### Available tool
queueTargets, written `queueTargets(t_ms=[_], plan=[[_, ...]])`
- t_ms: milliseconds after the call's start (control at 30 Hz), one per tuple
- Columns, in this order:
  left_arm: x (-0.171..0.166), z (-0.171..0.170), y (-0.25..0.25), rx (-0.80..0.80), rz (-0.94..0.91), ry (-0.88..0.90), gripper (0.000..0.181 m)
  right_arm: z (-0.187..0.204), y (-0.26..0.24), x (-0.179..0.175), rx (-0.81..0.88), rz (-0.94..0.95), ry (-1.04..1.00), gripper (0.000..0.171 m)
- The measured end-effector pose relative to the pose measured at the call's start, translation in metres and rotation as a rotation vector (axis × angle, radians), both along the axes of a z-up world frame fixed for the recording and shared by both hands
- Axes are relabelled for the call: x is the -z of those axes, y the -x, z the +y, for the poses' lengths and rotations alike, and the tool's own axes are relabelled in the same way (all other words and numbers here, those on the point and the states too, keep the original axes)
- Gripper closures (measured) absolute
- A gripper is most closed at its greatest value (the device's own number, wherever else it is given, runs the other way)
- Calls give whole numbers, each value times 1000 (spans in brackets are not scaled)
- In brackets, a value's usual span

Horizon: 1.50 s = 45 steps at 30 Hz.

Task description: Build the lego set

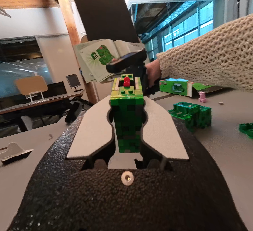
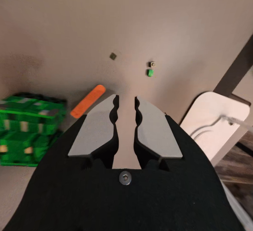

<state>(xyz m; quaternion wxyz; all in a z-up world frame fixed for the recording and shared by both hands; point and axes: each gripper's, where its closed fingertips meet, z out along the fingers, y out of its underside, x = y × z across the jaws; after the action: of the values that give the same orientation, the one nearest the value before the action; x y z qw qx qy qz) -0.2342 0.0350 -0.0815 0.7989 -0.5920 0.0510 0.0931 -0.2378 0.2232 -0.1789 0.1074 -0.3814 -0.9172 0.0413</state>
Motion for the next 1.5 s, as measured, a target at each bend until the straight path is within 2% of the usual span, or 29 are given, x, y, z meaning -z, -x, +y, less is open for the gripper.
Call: queueTargets(t_ms=[233,500,567,600,700,800,967,1100,1233,1367,1500], plan=[[-1,-5,26,-65,-154,-21,144,19,44,30,-113,-102,-26,147],[3,-4,33,-40,-253,-8,144,20,51,42,-66,-215,47,147],[4,-3,31,-33,-253,-1,144,21,51,45,-63,-230,38,157],[5,-2,30,-31,-249,2,144,22,52,45,-64,-222,36,164],[6,-1,28,-31,-230,12,144,18,57,36,-38,-153,65,164],[6,0,25,-22,-221,17,144,1,48,7,-29,-12,155,164],[12,6,12,48,-220,64,144,-52,-21,-54,-50,294,341,164],[30,18,-18,224,-222,234,144,-84,-109,-76,39,482,432,164],[64,21,-65,501,-226,640,144,-100,-199,-67,244,601,440,164],[83,3,-98,600,-10,952,144,-114,-268,-33,480,674,434,164],[90,-7,-117,631,196,1163,144,-130,-296,-4,624,750,447,164]])
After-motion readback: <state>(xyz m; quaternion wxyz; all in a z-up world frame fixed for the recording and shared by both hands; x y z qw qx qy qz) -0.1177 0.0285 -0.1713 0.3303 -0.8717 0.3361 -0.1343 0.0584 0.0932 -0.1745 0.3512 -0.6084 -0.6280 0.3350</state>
